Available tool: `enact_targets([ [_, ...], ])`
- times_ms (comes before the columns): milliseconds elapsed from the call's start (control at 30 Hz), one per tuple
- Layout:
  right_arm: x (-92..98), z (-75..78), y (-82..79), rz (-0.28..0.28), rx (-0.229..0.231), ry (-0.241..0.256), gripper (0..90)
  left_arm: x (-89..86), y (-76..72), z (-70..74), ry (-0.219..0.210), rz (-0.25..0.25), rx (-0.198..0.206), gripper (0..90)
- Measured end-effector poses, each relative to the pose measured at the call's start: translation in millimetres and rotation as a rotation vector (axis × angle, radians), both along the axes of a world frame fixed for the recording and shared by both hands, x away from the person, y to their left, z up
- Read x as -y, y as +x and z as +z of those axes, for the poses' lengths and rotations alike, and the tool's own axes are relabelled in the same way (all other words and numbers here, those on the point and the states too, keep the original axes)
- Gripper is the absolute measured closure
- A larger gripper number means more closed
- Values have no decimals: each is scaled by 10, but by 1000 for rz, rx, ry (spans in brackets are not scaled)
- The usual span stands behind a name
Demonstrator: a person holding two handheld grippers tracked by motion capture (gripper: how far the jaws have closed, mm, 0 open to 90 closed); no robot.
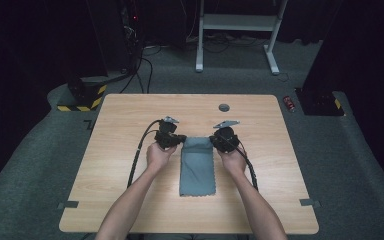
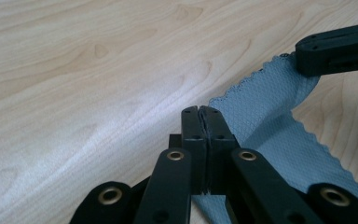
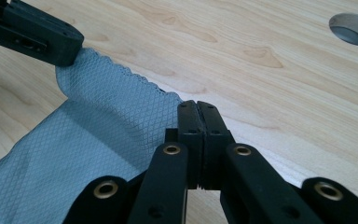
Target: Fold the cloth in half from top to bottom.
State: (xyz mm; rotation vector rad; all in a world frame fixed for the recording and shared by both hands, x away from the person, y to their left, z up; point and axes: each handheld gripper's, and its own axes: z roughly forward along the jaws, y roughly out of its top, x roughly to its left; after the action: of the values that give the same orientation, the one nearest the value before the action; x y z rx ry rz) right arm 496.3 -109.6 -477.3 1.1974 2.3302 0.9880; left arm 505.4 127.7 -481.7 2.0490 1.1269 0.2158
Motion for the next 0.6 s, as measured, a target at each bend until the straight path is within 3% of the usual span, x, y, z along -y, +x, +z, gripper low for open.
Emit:
enact_targets([
  [333,-5,-76,-112,29,-7,-2,890,15,-122,-81,49,-34,9,891],
  [600,4,-113,-169,51,-17,-9,890,4,-185,-90,49,-50,11,890],
])
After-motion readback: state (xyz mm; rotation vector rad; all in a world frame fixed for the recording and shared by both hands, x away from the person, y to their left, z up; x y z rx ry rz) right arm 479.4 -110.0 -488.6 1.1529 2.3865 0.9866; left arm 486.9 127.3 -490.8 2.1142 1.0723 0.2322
